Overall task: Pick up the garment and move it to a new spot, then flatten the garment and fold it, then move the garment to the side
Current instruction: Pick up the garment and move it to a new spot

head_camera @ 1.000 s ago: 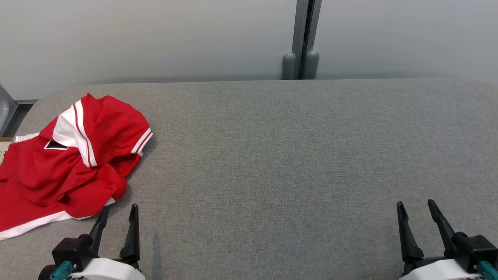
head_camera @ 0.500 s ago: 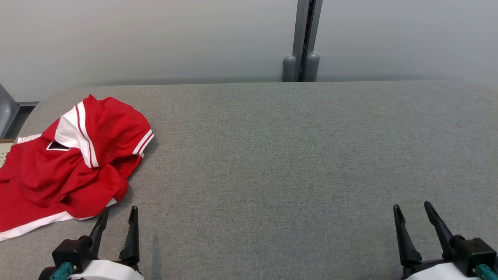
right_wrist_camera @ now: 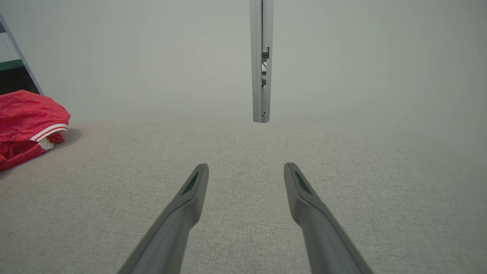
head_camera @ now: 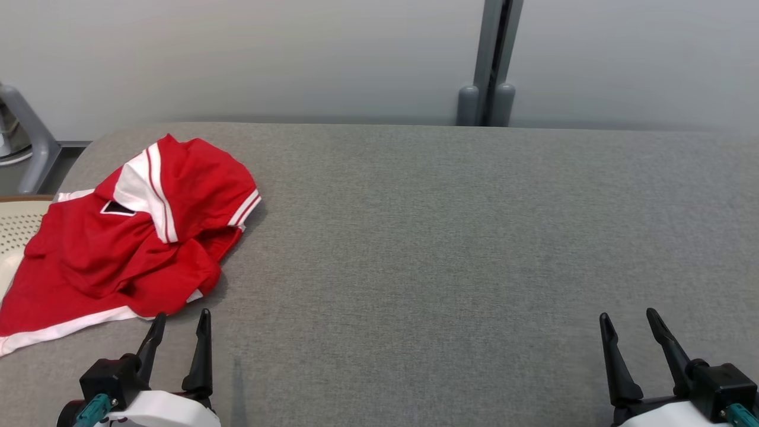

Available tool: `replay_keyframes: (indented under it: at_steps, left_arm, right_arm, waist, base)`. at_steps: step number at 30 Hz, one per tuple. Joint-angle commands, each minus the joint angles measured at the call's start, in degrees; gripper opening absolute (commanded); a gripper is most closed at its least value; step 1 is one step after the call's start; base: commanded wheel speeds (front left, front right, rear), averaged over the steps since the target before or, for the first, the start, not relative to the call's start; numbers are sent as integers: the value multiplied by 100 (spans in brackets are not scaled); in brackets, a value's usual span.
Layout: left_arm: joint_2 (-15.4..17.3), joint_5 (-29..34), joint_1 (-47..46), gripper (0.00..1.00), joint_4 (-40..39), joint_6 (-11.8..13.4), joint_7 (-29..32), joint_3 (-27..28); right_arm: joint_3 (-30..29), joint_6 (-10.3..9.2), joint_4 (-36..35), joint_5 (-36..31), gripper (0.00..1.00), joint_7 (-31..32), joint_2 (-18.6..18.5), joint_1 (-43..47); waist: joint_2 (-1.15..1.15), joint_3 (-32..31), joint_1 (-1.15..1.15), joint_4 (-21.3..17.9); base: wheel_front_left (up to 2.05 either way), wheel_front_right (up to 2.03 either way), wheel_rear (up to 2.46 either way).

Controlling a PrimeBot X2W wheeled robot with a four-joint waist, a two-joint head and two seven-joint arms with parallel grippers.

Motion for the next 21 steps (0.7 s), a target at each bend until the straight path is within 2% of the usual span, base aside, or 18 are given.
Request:
replay_keyframes:
  at_steps: [1,7,8,12,17,21]
  left_arm:
    - [22,-3,-47,100,-3,-8,-26,15]
    - [67,-6,-38,100,25,-8,-20,33]
    - [91,-8,6,100,31,-8,-20,68]
    - [129,-28,104,100,35,-8,-20,154]
    - [142,-45,145,100,8,-8,-20,224]
    - [152,-107,26,100,-16,-8,-21,189]
  right_arm:
    - [-3,12,7,29,100,-48,-19,65]
    - [43,12,32,55,100,-47,-1,71]
    - [82,12,39,53,100,-47,2,65]
    - [168,12,59,58,100,-47,0,-19]
    - [290,12,103,56,100,-47,-25,-107]
    - [380,12,98,53,100,-47,-52,-186]
  waist:
    - [0,-12,0,165]
    - [0,-51,0,767]
    - [0,-64,0,972]
    - [0,-67,0,1294]
    - [0,-42,0,1453]
    - [0,60,0,1394]
  base:
    - [0,0,0]
    - [0,0,0]
    - [0,0,0]
    - [0,0,0]
    - [0,0,0]
    - [0,0,0]
